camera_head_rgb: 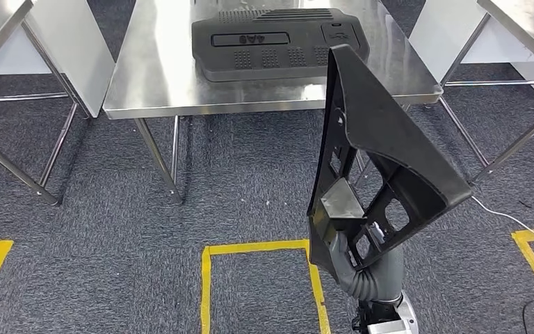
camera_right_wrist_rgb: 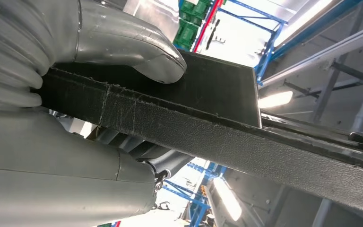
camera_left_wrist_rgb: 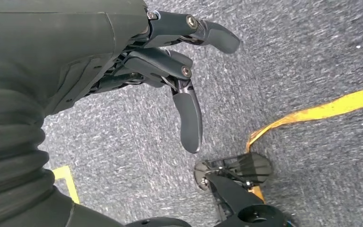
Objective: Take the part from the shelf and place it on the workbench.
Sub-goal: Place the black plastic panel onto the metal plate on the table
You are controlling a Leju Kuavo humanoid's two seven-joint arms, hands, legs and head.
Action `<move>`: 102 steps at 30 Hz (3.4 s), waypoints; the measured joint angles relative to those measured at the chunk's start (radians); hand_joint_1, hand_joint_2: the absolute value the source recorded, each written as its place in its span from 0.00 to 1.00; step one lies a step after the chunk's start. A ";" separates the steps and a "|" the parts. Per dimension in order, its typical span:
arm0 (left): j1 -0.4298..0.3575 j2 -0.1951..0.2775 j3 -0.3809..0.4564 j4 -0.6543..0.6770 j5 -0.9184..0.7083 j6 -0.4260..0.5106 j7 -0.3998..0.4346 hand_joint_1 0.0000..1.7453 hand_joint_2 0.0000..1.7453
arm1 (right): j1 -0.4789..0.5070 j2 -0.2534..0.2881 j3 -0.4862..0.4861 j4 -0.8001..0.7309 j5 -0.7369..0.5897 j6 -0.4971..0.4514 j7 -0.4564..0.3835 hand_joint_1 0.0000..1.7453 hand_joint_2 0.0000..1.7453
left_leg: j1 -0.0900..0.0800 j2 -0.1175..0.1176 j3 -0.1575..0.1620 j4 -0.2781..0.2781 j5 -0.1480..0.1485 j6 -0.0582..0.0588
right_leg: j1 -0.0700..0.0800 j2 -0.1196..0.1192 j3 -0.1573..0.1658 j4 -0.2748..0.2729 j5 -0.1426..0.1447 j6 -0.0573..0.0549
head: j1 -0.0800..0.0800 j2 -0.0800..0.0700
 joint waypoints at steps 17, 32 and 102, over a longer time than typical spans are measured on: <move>-0.001 0.004 -0.010 0.000 -0.006 0.000 -0.006 0.00 1.00 | -0.003 0.007 -0.003 0.001 0.001 0.004 -0.002 1.00 1.00 | -0.005 0.009 -0.050 0.038 0.031 -0.017 | 0.010 0.007 0.114 -0.079 -0.026 -0.055 | -0.007 0.000; 0.000 0.001 -0.020 0.000 -0.012 0.003 -0.014 0.00 1.00 | -0.008 0.007 -0.006 0.004 0.000 0.007 -0.003 1.00 1.00 | -0.010 -0.003 0.052 -0.004 -0.038 0.011 | 0.010 0.000 -0.027 -0.022 0.034 -0.006 | 0.003 0.000; -0.037 0.006 -0.074 0.000 -0.021 -0.032 0.027 0.00 1.00 | -0.450 -0.070 0.120 0.212 0.843 -0.108 0.396 1.00 1.00 | -0.004 0.009 -0.118 0.196 -0.064 -0.033 | 0.002 0.002 0.052 -0.078 0.038 -0.071 | 0.007 0.000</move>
